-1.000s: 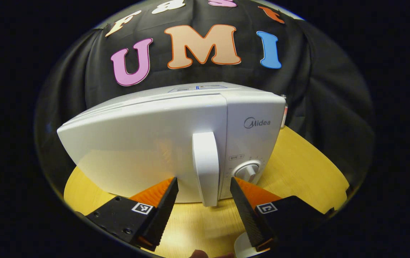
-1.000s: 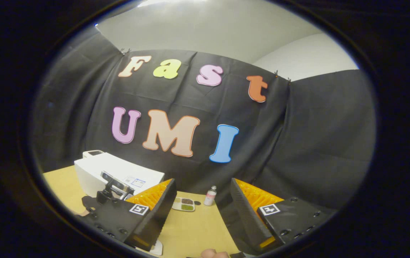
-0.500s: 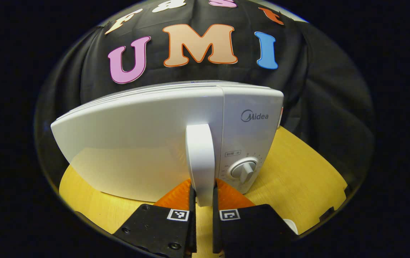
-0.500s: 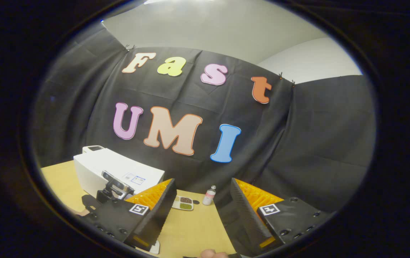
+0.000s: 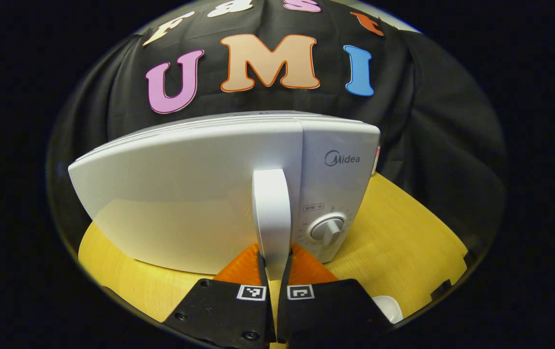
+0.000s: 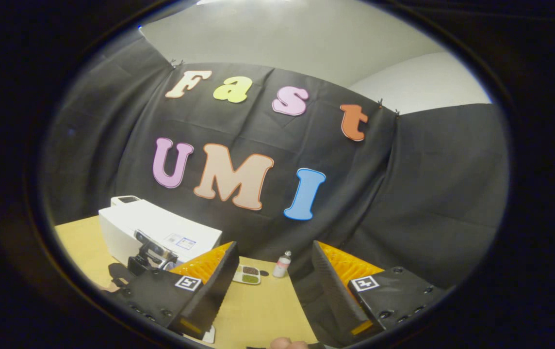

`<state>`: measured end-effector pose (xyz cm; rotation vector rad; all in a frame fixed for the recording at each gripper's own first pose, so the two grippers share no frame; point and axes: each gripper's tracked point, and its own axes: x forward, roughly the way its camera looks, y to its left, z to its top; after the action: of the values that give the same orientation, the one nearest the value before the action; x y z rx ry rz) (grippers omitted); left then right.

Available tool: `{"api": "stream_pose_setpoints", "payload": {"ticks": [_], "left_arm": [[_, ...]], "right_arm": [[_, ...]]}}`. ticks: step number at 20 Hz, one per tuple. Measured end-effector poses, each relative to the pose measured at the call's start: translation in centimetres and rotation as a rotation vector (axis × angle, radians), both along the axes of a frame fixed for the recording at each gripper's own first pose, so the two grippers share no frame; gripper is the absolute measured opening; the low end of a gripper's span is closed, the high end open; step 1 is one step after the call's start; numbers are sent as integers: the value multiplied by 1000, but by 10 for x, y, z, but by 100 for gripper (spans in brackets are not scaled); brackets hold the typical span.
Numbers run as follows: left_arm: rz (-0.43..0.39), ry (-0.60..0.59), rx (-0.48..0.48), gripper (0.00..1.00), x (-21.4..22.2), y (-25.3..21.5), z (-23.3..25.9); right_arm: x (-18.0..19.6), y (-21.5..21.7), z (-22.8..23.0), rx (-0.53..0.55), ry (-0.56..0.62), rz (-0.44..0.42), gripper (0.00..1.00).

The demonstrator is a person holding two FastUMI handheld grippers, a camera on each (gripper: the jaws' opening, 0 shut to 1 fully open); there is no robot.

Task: Open the microwave oven with the left hand, put the food in, and close the microwave oven.

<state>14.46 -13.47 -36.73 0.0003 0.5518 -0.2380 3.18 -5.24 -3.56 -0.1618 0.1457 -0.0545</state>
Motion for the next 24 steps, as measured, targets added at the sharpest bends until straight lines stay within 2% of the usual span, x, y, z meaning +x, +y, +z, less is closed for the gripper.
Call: {"api": "stream_pose_setpoints", "payload": {"ticks": [3, 4, 6, 9, 13, 17, 20, 21, 23, 24], "left_arm": [[-17, 14, 9, 2, -3, 1, 0], [-11, 46, 5, 1, -19, 3, -3], [-37, -3, 6, 1, -44, 10, 5], [-47, 10, 5, 0, -93, 32, 8], [-54, 48, 10, 1, -145, 66, 11], [-20, 88, 26, 2, -184, 104, 12], [10, 101, 51, 12, -207, 134, 13], [51, 97, 54, 14, -211, 147, 16], [140, 95, 57, 24, -220, 180, 18], [170, 101, 50, 38, -225, 190, 18]], "right_arm": [[2, 2, 0, -4, -3, 9, 97], [2, 2, 0, -5, -4, 11, 97], [4, 4, 0, -3, -11, 11, 97], [6, 13, -5, 28, -6, 27, 97], [10, 35, -6, 59, -21, 77, 97], [5, 66, -19, 106, 5, 152, 98], [-4, 87, -22, 189, 16, 193, 98], [-5, 91, -23, 207, 17, 198, 98], [-7, 95, -29, 230, 25, 197, 97], [-8, 97, -32, 239, 27, 197, 97]]}}
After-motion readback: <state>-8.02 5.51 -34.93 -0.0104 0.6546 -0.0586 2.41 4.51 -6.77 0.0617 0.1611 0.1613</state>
